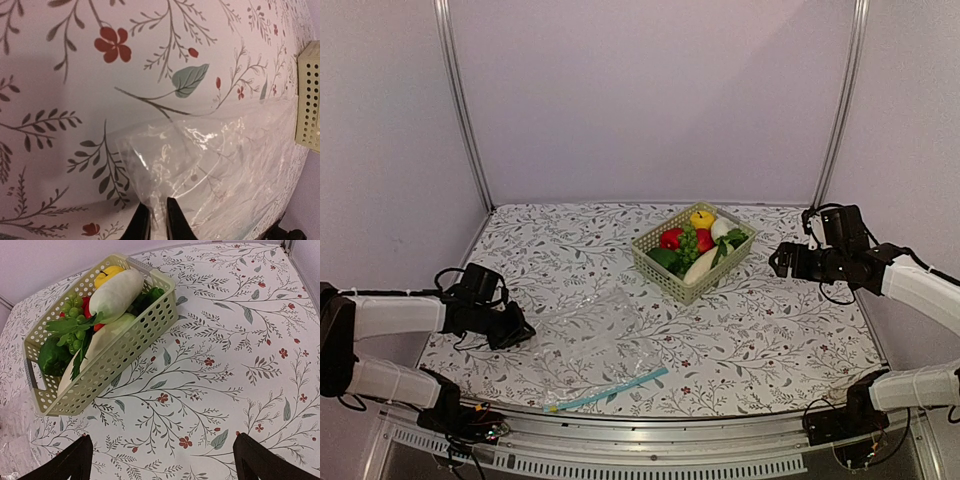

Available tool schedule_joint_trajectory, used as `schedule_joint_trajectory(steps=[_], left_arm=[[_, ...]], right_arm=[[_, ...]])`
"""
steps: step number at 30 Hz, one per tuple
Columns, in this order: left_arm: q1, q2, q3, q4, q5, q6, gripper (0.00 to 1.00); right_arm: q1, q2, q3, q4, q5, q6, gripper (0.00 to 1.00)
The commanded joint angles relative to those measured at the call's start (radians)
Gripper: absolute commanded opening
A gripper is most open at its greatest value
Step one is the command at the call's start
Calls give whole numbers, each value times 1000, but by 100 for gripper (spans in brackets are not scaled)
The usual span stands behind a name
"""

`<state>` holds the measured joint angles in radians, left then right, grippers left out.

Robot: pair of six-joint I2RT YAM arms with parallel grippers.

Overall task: Place the food in the zip-top bag and seal the zipper
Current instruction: Pick up the zipper food storage bag at the center of the board.

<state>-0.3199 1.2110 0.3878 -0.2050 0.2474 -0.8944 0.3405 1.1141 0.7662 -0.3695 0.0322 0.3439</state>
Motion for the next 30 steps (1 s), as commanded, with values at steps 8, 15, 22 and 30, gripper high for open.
schedule_joint_trajectory(steps=[8, 15, 22, 30], left_arm=[[-12, -101, -21, 129, 116, 58, 0], [-52, -212, 20, 258, 257, 140, 0], [-78, -290, 87, 321, 387, 178, 0], [-138, -218, 183, 435, 503, 138, 0]], right_arm=[[11, -23, 20, 12, -21, 13, 99], [20, -61, 25, 31, -149, 35, 99], [80, -63, 43, 80, -285, 67, 95], [203, 12, 56, 192, -345, 109, 93]])
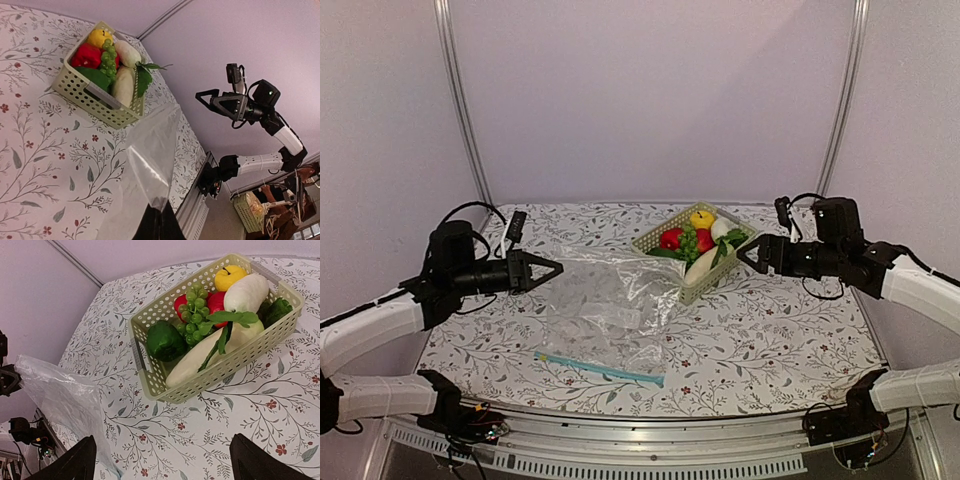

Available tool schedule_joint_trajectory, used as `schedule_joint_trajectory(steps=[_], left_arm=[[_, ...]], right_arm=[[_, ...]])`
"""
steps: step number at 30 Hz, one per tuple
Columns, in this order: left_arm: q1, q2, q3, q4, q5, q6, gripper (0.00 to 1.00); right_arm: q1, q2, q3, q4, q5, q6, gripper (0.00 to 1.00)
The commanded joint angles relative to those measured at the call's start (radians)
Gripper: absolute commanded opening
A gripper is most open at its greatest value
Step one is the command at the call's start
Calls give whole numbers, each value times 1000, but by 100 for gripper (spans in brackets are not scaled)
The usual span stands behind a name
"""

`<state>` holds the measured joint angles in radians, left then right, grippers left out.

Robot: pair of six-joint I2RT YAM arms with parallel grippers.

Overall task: Place the food in the zip-top bag and seal the zipper
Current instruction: Pick up the zipper food storage bag at the center of the board, then pass from the left arm to the right

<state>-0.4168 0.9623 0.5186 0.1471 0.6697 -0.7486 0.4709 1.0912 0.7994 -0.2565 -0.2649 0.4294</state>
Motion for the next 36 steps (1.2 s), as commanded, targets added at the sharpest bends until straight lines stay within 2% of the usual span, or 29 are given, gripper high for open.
schedule_joint_trajectory(steps=[1, 6, 13, 17, 22, 27, 36], left_arm=[[-47, 44, 56, 126, 95, -29, 0], [-62, 97, 70, 288, 132, -113, 0], [-68, 115, 85, 294, 111, -112, 0], [-68, 116, 95, 246, 84, -95, 0], [-65, 121, 139, 64, 1, -28, 0], [-49, 157, 168, -31, -63, -21, 0], [-44, 216, 179, -8, -42, -42, 0]], right_arm=[[89, 49, 18, 110, -55, 30, 93], [152, 165, 18, 235, -120, 73, 87], [244, 265, 42, 373, -172, 83, 81], [251, 271, 30, 393, -141, 103, 80], [250, 193, 3, 390, -90, 97, 85], [250, 117, -17, 383, -87, 95, 88], [250, 120, -52, 384, -117, 94, 92]])
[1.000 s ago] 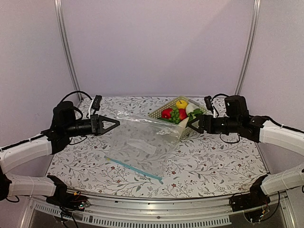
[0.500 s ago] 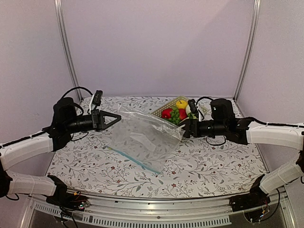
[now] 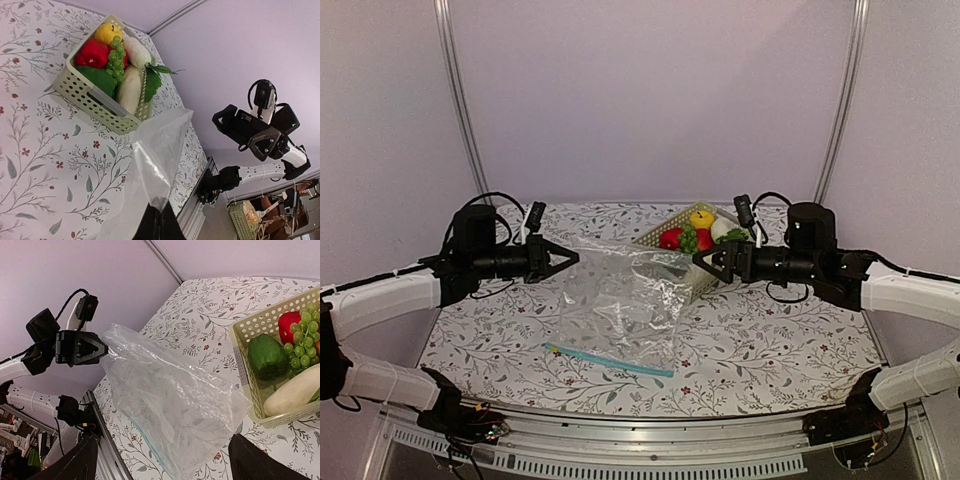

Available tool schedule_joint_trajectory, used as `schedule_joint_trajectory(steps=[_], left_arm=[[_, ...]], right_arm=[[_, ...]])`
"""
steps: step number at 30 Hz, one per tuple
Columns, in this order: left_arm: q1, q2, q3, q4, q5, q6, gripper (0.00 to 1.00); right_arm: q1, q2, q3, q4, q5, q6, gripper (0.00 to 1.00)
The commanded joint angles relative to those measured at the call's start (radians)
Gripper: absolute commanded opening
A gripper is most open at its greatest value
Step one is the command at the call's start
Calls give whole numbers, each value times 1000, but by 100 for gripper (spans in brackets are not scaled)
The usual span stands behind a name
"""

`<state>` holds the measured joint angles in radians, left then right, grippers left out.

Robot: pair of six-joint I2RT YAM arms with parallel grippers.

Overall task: Place the food in the zip-top bag and seal the zipper
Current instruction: Pass from the left arm to the right

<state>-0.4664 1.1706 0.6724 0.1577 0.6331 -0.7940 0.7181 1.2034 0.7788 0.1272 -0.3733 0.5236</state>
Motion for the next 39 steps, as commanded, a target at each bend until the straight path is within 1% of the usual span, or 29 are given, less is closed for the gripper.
schedule_joint_trajectory(steps=[1, 4, 6, 8, 11, 17, 20, 24, 27, 29, 31, 33, 34, 36, 37, 38, 39], left_arm=[[5, 5, 24, -13, -1, 2, 0], [7, -4, 17, 2, 8, 4, 0], [5, -9, 16, 6, 13, 8, 0], [7, -11, 16, 10, 21, 8, 0], [7, -13, 17, 15, 29, 8, 0], [8, -22, 9, 24, 39, 4, 0], [6, -26, 5, 26, 40, 8, 0], [9, -22, -3, 38, 41, 5, 0], [11, -15, -8, 53, 46, 0, 0], [10, -9, -9, 55, 49, 2, 0], [12, -2, -13, 55, 50, 10, 0], [17, 8, -25, 55, 47, 33, 1], [21, 14, -36, 47, 38, 49, 11], [26, 32, -52, -1, -5, 93, 47], [26, 46, -63, -23, -18, 111, 61], [25, 61, -73, -35, -23, 121, 71], [26, 80, -84, -45, -29, 129, 78]], right_arm=[[3, 12, -34, -1, -5, -2, 92], [3, 42, -46, 1, -3, -4, 92], [4, 73, -48, 14, -14, 2, 90], [7, 114, -47, 32, -27, 8, 85], [15, 176, -33, 32, -29, -1, 80], [18, 245, -14, 60, -30, -12, 74], [18, 280, -4, 80, -38, -10, 65], [17, 313, 8, 108, -45, -4, 58], [17, 333, 14, 148, -59, 7, 49], [17, 340, 14, 175, -68, 22, 40], [17, 343, 17, 188, -65, 32, 23], [17, 336, 15, 187, -30, 35, 5], [15, 327, 10, 183, 1, 40, 0], [6, 300, 6, 149, 65, 49, 0], [-2, 285, 8, 116, 92, 52, 0], [-10, 276, 15, 76, 123, 56, 0], [-19, 258, 22, 34, 149, 55, 0]])
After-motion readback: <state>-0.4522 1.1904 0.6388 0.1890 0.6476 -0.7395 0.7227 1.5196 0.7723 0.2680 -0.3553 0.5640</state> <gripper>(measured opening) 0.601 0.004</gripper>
